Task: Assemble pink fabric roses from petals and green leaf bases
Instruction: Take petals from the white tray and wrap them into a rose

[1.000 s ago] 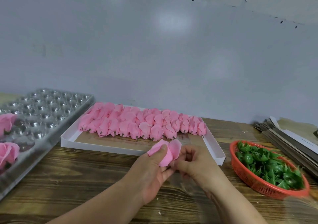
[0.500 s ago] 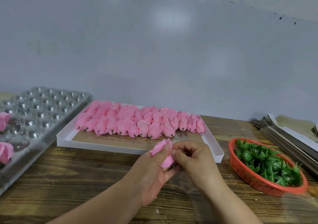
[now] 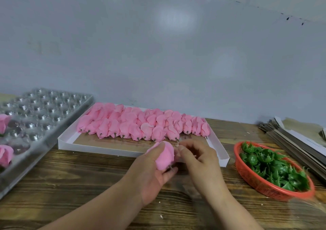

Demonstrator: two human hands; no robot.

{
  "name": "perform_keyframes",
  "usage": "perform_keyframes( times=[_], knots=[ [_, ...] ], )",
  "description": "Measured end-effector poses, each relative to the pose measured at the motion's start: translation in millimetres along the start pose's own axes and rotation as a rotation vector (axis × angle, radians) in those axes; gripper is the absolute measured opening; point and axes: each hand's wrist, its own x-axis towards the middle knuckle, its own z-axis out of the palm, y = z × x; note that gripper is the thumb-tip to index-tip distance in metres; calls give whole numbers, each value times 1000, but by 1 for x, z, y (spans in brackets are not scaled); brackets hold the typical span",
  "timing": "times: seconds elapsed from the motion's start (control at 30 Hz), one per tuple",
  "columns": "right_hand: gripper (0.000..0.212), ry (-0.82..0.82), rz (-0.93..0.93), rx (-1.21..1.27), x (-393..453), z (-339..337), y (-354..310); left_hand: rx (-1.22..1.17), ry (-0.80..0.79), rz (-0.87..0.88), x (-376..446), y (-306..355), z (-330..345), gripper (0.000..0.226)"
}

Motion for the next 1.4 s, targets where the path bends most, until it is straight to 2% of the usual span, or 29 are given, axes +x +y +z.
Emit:
perform_keyframes(
  times=[0.07, 0.13, 0.2, 0.43, 0.5, 0.67, 0.77, 0.9, 1.0, 1.2, 1.4],
  knots=[
    [21, -72, 71, 103, -1, 2, 4, 4, 32, -4, 2, 5, -2, 37],
    [15, -194, 145, 243, -6, 8, 6, -1, -7, -44, 2, 8, -2, 45],
    [23, -226, 116, 282, -11, 14, 8, -31, -37, -88, 3, 8, -3, 49],
    [39, -115, -50, 57, -16, 20, 13, -185, -124, -179, 3, 7, -4, 45],
    [38, -107, -71, 27, -15, 19, 10, -180, -102, -169, 3, 6, -4, 38],
    [31, -98, -55, 2, -14, 15, 8, -102, 75, -104, 5, 6, -3, 20],
    [26, -80, -54, 23, -11, 12, 8, -128, 124, -138, 2, 9, -2, 24],
    [19, -93, -97, 28, -8, 5, 6, -141, 140, -165, -1, 10, 0, 26],
    [16, -104, -160, -39, -7, 3, 5, -95, 168, -157, 1, 6, -1, 20],
    [24, -71, -211, -107, -8, 3, 5, 0, 148, -101, 2, 1, -2, 18],
    [10, -60, -236, -108, -9, 0, 1, -26, 117, -70, 1, 3, 2, 23]
  ],
)
